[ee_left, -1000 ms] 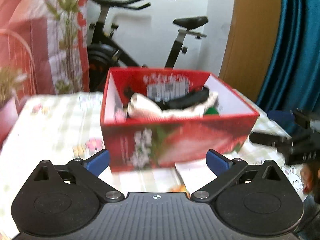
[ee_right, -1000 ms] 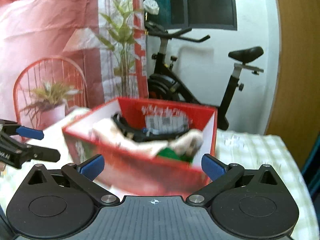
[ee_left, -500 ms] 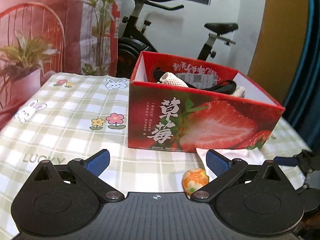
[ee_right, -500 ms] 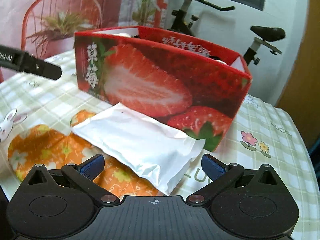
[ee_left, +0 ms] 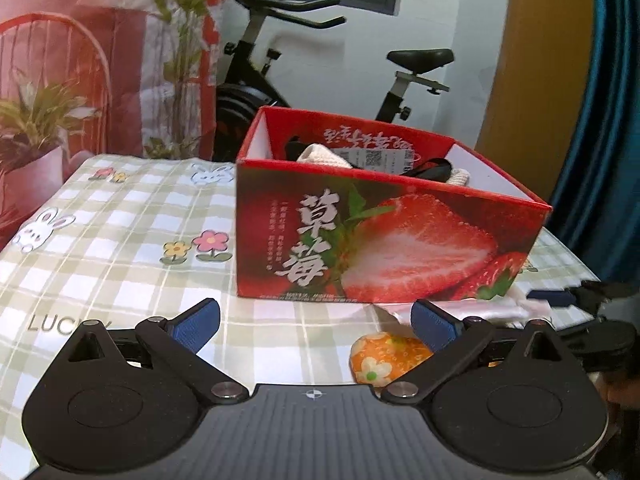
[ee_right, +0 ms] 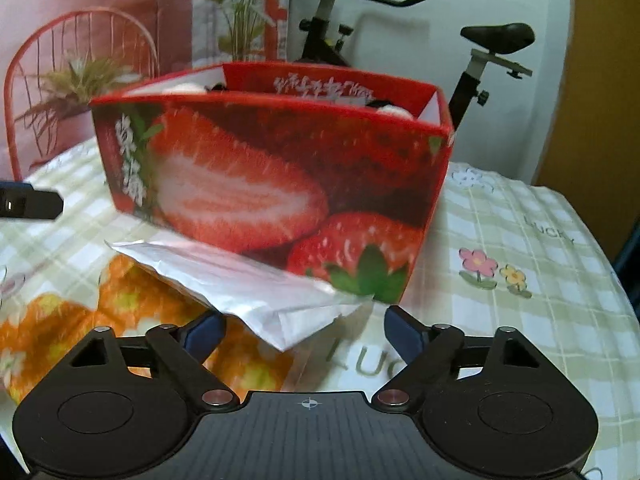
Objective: Organize soft objects
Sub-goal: 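Close the left and right grippers on the clear cable bag, then lift the cable bag with both grippers and carry it over the box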
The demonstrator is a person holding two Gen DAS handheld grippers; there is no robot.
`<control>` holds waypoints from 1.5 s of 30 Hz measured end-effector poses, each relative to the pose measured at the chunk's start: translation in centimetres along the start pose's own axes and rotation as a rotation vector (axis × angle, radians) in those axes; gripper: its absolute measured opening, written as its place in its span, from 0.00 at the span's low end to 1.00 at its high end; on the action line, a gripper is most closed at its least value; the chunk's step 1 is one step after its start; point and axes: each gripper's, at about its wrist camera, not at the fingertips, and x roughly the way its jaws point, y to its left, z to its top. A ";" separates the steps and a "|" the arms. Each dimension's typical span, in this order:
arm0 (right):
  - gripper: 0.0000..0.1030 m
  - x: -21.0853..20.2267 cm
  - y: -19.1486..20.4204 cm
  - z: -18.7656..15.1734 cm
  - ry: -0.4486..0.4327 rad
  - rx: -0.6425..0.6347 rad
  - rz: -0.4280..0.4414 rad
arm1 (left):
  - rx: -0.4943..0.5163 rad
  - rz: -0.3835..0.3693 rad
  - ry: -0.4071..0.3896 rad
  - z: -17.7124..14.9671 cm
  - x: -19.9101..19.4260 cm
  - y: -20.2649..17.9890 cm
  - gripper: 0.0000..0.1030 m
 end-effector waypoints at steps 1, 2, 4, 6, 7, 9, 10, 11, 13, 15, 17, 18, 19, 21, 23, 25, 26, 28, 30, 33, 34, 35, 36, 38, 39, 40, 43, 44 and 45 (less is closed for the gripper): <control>0.79 0.0 -0.1 0.3 -0.009 0.001 0.000 | 0.011 -0.009 -0.002 0.0 0.0 -0.1 0.97; 0.77 0.1 -0.1 0.6 -0.020 0.000 0.000 | 0.018 -0.017 -0.002 0.1 0.1 -0.2 0.96; 0.74 0.2 -0.2 1.1 -0.035 0.003 0.004 | 0.026 -0.039 0.007 0.1 0.3 -0.3 0.90; 0.69 0.4 -0.3 1.6 -0.044 0.004 0.016 | 0.029 -0.062 0.017 0.3 0.8 -0.4 0.87; 0.62 0.6 -0.3 1.8 -0.044 0.003 0.025 | 0.033 -0.072 0.020 0.3 1.0 -0.5 0.84; 0.55 0.9 -0.4 2.1 -0.041 0.003 0.039 | 0.051 -0.097 0.027 0.6 1.7 -0.7 0.81; 0.54 1.0 -0.4 2.2 -0.043 0.003 0.040 | 0.068 -0.110 0.032 0.8 2.3 -0.9 0.78; 0.51 1.1 -0.5 2.2 -0.044 0.006 0.041 | 0.082 -0.118 0.037 1.0 2.8 -1.1 0.77; 0.49 1.2 -0.6 2.4 -0.041 0.019 0.044 | 0.103 -0.129 0.047 1.5 4.1 -1.5 0.75; 0.49 1.3 -0.7 2.4 -0.040 0.025 0.046 | 0.122 -0.127 0.045 2.0 5.0 -2.0 0.75; 0.47 1.4 -0.6 2.4 -0.036 0.017 0.049 | 0.141 -0.145 0.036 2.4 5.9 -2.6 0.75; 0.46 1.4 -0.6 2.4 -0.034 0.011 0.052 | 0.148 -0.159 0.031 2.6 6.2 -2.8 0.75; 0.45 1.5 -0.5 2.4 -0.031 0.005 0.053 | 0.155 -0.177 0.028 2.7 6.5 -3.0 0.75; 0.42 1.6 -0.5 2.4 -0.027 0.000 0.055 | 0.160 -0.197 0.037 2.7 7.0 -3.3 0.75; 0.42 1.7 -0.4 2.5 -0.025 -0.007 0.058 | 0.157 -0.239 0.046 2.4 7.3 -3.4 0.74; 0.41 1.7 -0.3 2.5 -0.024 -0.013 0.062 | 0.168 -0.264 0.060 2.1 7.7 -3.6 0.69; 0.41 1.8 -0.2 2.5 -0.025 -0.016 0.062 | 0.180 -0.267 0.069 2.0 7.9 -3.7 0.69; 0.40 1.8 -0.1 2.4 -0.024 -0.016 0.061 | 0.192 -0.270 0.079 1.8 8.3 -4.1 0.67; 0.39 1.9 -0.1 2.4 -0.023 -0.011 0.064 | 0.199 -0.274 0.092 1.7 8.7 -4.3 0.66; 0.39 1.9 -0.1 2.5 -0.023 -0.011 0.067 | 0.210 -0.265 0.100 1.5 9.2 -4.6 0.66; 0.38 1.9 -0.1 2.5 -0.025 -0.008 0.067 | 0.209 -0.261 0.104 1.5 9.3 -4.7 0.63; 0.36 2.0 -0.1 2.5 -0.025 -0.003 0.067 | 0.203 -0.255 0.110 1.6 9.4 -4.7 0.57; 0.34 1.9 0.0 2.5 -0.026 0.001 0.067 | 0.190 -0.251 0.120 1.7 9.4 -4.5 0.49; 0.32 1.7 -0.1 2.6 -0.035 0.015 0.064 | 0.159 -0.252 0.137 1.9 9.4 -4.0 0.45; 0.31 1.5 -0.1 2.7 -0.041 0.020 0.067 | 0.150 -0.254 0.136 1.9 9.2 -3.9 0.43; 0.30 1.3 -0.1 2.7 -0.048 0.023 0.070 | 0.142 -0.254 0.129 2.0 8.8 -3.7 0.42; 0.29 0.7 -0.1 2.9 -0.061 0.038 0.081 | 0.110 -0.251 0.108 2.3 7.8 -3.4 0.41; 0.29 0.5 -0.1 3.0 -0.066 0.046 0.085 | 0.094 -0.252 0.098 2.4 7.3 -3.3 0.41; 0.29 0.2 0.0 3.0 -0.070 0.051 0.088 | 0.083 -0.252 0.090 2.5 6.9 -3.3 0.41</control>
